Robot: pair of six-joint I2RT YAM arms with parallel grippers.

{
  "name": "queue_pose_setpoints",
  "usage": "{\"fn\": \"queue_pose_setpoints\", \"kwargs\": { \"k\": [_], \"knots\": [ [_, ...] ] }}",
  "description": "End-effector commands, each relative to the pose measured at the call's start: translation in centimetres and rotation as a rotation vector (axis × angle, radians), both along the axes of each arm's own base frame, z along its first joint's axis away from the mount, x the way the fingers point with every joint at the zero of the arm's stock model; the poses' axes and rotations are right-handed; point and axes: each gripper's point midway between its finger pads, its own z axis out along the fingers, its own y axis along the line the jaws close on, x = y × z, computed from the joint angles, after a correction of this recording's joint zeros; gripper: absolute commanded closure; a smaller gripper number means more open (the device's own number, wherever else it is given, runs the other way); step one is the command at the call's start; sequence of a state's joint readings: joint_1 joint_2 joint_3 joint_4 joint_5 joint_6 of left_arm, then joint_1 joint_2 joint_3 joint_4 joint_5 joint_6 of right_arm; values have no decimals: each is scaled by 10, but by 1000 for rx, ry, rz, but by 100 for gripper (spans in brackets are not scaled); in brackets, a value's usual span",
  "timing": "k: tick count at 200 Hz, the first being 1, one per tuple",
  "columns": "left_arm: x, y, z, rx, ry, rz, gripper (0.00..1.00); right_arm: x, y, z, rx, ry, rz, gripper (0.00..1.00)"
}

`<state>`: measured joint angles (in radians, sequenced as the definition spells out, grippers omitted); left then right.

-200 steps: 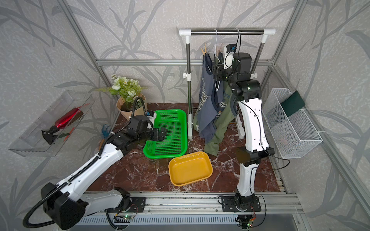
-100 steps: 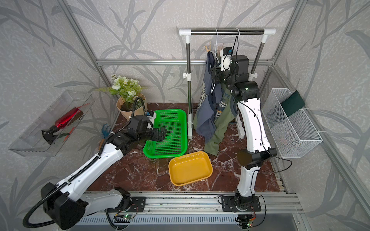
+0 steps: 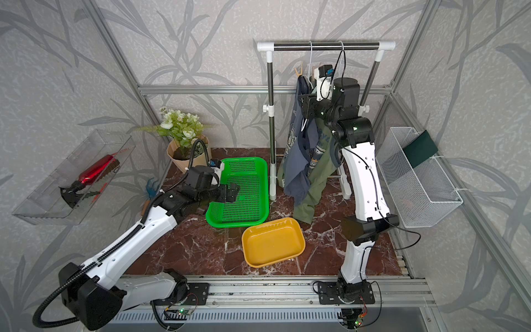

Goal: Remove the clothespins securing tank tops to the hanger
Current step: Pick up the hanger from the clothesline.

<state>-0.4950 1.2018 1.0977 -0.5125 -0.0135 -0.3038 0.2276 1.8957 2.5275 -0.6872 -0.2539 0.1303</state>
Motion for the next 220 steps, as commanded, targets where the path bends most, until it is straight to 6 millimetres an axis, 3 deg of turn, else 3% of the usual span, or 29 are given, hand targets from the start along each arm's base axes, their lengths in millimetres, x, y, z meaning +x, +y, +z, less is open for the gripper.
{"fn": "queue_pose_setpoints", "kwargs": {
  "k": [1, 24, 72, 112, 149, 180, 220],
  "knots": [
    [-5, 4, 3, 2, -5, 6, 1, -26, -1, 55, 31, -165, 36, 87],
    [-7, 5, 3, -1, -7, 9, 1, -30, 1, 64, 32, -194, 54, 95],
    [-10, 7, 2, 2, -5, 11, 1, -42, 2, 73, 31, -216, 70, 95],
    [-9, 6, 2, 1, -5, 8, 1, -65, 3, 100, 46, -306, 112, 95],
    [-8, -1, 1, -32, 16, -5, 1, -75, 10, 116, 67, -349, 170, 97],
    [-9, 0, 5, -39, 2, -2, 1, -72, 8, 114, 68, -335, 151, 97],
    [-10, 2, 2, -28, 7, -2, 1, -52, 4, 78, 24, -228, 108, 97]
  ]
}}
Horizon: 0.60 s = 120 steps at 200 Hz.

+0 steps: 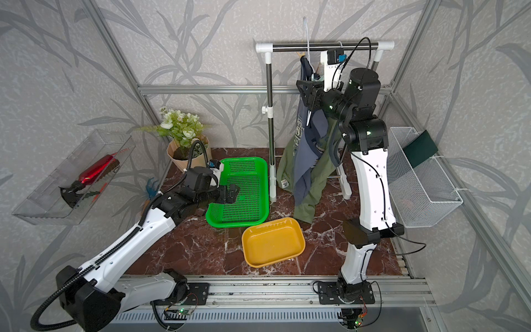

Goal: Remove the clothespins securing tank tops to the hanger
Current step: Pick up the hanger from the clothesline.

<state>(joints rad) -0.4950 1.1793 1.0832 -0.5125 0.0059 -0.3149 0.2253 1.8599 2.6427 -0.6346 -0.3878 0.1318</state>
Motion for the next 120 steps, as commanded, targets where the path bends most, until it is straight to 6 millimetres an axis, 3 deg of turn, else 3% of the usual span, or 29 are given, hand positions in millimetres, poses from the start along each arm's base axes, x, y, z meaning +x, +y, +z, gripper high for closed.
{"fn": "queue_pose_setpoints", "kwargs": {
  "k": [1, 33, 87, 92, 120],
  "knots": [
    [-5, 2, 0, -5, 5, 7, 1, -3, -6, 4, -25, -31, -28, 97],
    [-5, 3, -3, 0, 13, 6, 1, 8, -5, -20, -50, 24, -35, 97],
    [-6, 5, -5, 5, 12, 10, 1, 4, 3, -33, -36, 11, 20, 98],
    [-6, 4, -5, 5, 11, 9, 1, -10, 1, -21, -28, -22, 21, 98],
    [-5, 4, -6, 9, 13, 5, 1, -24, -6, -9, -19, -76, 12, 100]
  ]
}}
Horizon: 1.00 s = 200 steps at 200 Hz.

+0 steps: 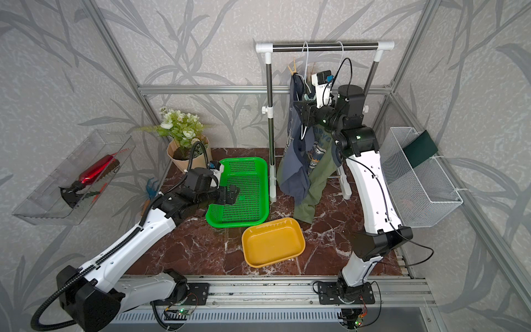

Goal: Remove the clothespins securing tank tops to the hanger
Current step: Pick up the hanger from the clothesline.

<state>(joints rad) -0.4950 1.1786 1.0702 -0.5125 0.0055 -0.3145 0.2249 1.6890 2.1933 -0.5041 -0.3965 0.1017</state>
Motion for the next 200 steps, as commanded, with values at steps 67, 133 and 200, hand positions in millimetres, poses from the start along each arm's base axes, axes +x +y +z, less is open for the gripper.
{"fn": "queue_pose_setpoints", "kwargs": {
  "k": [67, 133, 200],
  "knots": [
    [-3, 2, 1, -9, 3, 8, 1, -64, -6, 102, 112, -269, 100, 100],
    [7, 0, 43, 60, -80, -47, 1, -113, 0, 66, 110, -219, 207, 100],
    [27, -16, 94, -16, -111, -40, 1, -166, -5, -11, 65, -99, 244, 100]
  ]
}}
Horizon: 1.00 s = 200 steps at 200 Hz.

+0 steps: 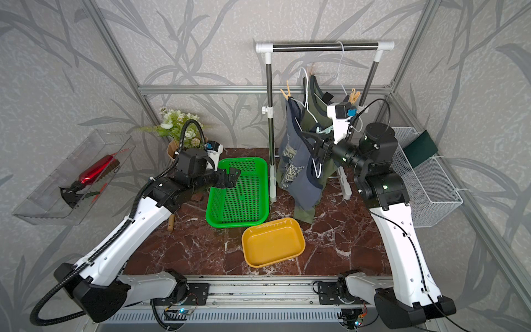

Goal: Remove the clothespins securing tank tops to the hanger
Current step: Pick up the hanger from the clothesline.

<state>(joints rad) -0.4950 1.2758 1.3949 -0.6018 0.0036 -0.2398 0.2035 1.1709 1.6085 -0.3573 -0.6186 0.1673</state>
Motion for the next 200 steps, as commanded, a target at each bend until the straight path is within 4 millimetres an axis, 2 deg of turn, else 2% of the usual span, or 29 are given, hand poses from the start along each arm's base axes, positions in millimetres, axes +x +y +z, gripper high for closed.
{"fn": "queue_pose_setpoints", "kwargs": {
  "k": [1, 47, 78, 137, 160, 200],
  "knots": [
    [0, -3, 3, -8, 35, 2, 1, -26, 1, 1, -4, -67, 46, 100],
    [11, 1, 26, -66, 10, 87, 1, -62, 9, -38, 29, -8, 167, 100],
    [19, 5, 39, -102, -2, 151, 1, -75, 18, -65, 56, 49, 262, 100],
    [22, 7, 56, -194, 5, 220, 1, -107, 36, -101, 54, 115, 386, 100],
    [27, -7, 52, -255, 47, 198, 1, -112, 46, -112, 44, 127, 413, 100],
    [43, -36, 25, -337, 147, 173, 1, -114, 58, -128, 34, 135, 413, 100]
  ]
}}
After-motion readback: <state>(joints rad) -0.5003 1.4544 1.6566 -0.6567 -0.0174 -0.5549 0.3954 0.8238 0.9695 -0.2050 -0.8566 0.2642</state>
